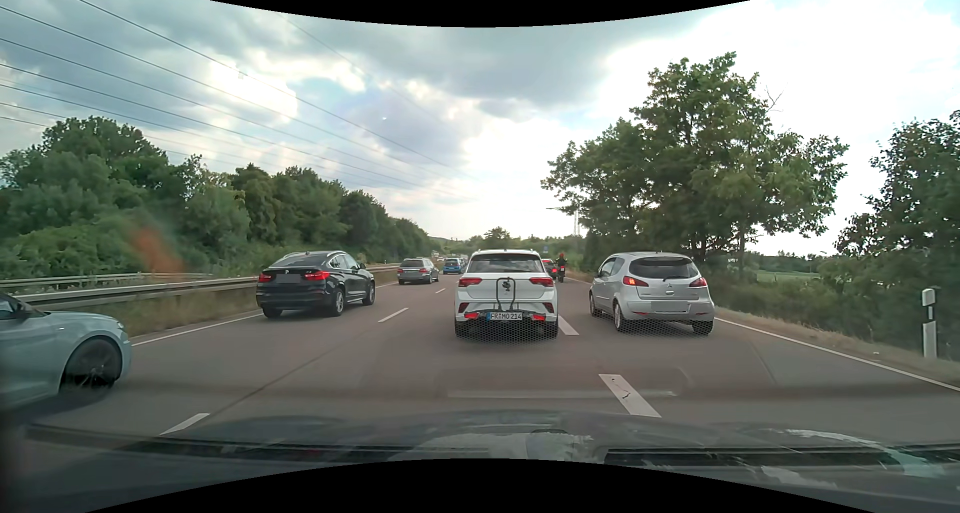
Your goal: Follow the waypoints while adhering to traffic rules and regulations
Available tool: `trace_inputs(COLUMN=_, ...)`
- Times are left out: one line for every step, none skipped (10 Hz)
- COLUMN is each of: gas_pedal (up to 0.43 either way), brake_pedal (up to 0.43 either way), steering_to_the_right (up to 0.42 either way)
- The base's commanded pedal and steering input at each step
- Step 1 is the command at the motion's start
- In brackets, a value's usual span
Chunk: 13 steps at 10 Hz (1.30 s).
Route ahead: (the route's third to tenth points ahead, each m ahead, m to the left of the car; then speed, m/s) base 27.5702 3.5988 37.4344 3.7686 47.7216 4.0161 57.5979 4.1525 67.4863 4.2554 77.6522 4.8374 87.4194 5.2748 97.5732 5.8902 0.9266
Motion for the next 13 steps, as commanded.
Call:
trace_inputs(gas_pedal=0.059, brake_pedal=0.000, steering_to_the_right=-0.013)
trace_inputs(gas_pedal=0.039, brake_pedal=0.000, steering_to_the_right=-0.013)
trace_inputs(gas_pedal=0.000, brake_pedal=0.000, steering_to_the_right=-0.013)
trace_inputs(gas_pedal=0.000, brake_pedal=0.000, steering_to_the_right=-0.013)
trace_inputs(gas_pedal=0.000, brake_pedal=0.000, steering_to_the_right=-0.013)
trace_inputs(gas_pedal=0.000, brake_pedal=0.000, steering_to_the_right=-0.013)
trace_inputs(gas_pedal=0.000, brake_pedal=0.000, steering_to_the_right=-0.013)
trace_inputs(gas_pedal=0.000, brake_pedal=0.000, steering_to_the_right=-0.013)
trace_inputs(gas_pedal=0.000, brake_pedal=0.000, steering_to_the_right=-0.013)
trace_inputs(gas_pedal=0.000, brake_pedal=0.000, steering_to_the_right=-0.013)
trace_inputs(gas_pedal=0.000, brake_pedal=0.000, steering_to_the_right=-0.013)
trace_inputs(gas_pedal=0.000, brake_pedal=0.000, steering_to_the_right=-0.010)
trace_inputs(gas_pedal=0.000, brake_pedal=0.000, steering_to_the_right=-0.005)
